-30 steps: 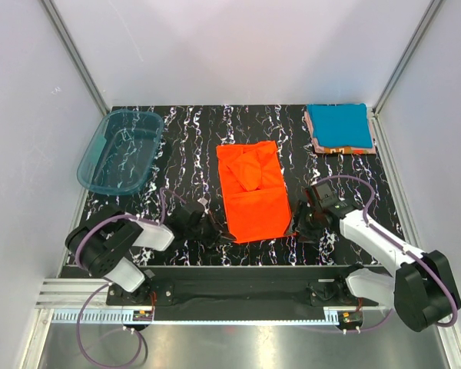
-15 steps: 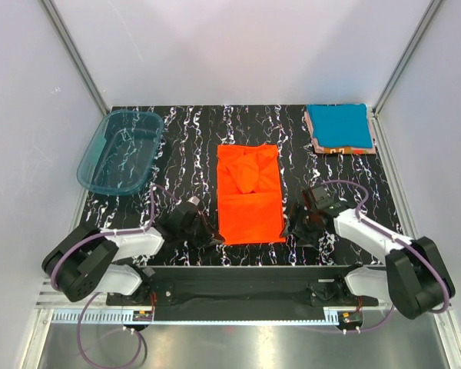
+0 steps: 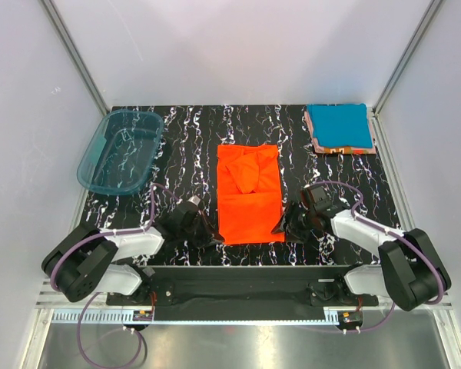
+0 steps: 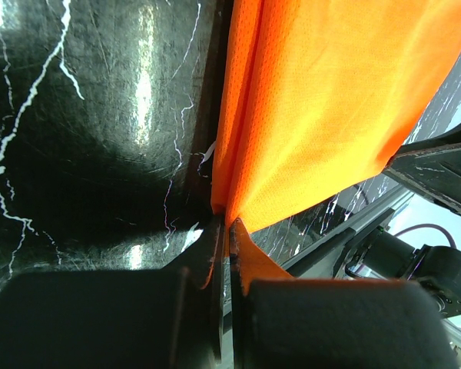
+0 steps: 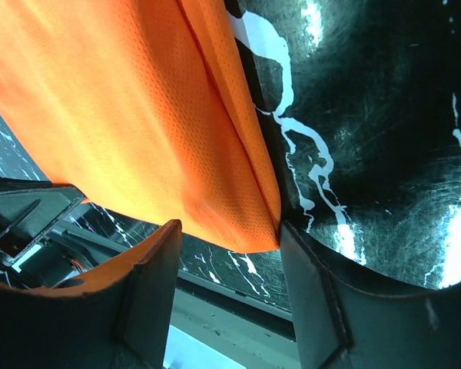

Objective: Fold and stack the t-shirts
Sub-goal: Fold the tshirt

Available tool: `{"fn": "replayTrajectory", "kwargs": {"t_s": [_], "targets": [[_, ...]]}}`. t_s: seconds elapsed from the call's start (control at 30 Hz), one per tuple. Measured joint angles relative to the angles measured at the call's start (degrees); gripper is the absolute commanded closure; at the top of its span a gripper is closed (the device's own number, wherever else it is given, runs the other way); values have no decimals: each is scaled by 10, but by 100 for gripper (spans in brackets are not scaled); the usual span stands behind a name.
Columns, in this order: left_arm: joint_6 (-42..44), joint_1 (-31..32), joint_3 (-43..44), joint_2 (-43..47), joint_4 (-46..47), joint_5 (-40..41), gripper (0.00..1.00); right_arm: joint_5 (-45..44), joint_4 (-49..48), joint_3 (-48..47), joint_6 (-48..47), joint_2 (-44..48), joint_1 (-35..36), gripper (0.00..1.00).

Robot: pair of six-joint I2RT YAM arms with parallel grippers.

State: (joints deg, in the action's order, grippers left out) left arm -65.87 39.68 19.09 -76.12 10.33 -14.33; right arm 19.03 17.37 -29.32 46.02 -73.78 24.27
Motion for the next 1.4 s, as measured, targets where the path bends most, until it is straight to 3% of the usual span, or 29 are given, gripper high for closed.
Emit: {"fn": "replayTrajectory", "kwargs": {"t_s": [0.2, 0.33, 0.57, 0.63, 0.87, 1.13, 1.4], "targets": [[1, 0, 0, 0, 0, 0, 100, -5, -2, 9, 6, 13, 0, 42], [1, 0, 0, 0, 0, 0, 100, -13, 2, 13, 7, 14, 0, 53], [9, 0, -2, 5, 0, 1, 100, -18, -4, 24, 3, 9, 0, 95], [18, 0, -7, 12, -1, 2, 100, -16, -5, 24, 0, 8, 1, 100], [64, 12, -26, 79, -53, 14, 100, -7, 3, 27, 0, 23, 33, 100], [73, 57, -46, 161, -122, 11, 100, -20, 48, 59, 47, 132, 122, 100], [43, 89, -59, 327, -220, 20, 100, -51, 110, 68, 111, 239, 198, 100]]}}
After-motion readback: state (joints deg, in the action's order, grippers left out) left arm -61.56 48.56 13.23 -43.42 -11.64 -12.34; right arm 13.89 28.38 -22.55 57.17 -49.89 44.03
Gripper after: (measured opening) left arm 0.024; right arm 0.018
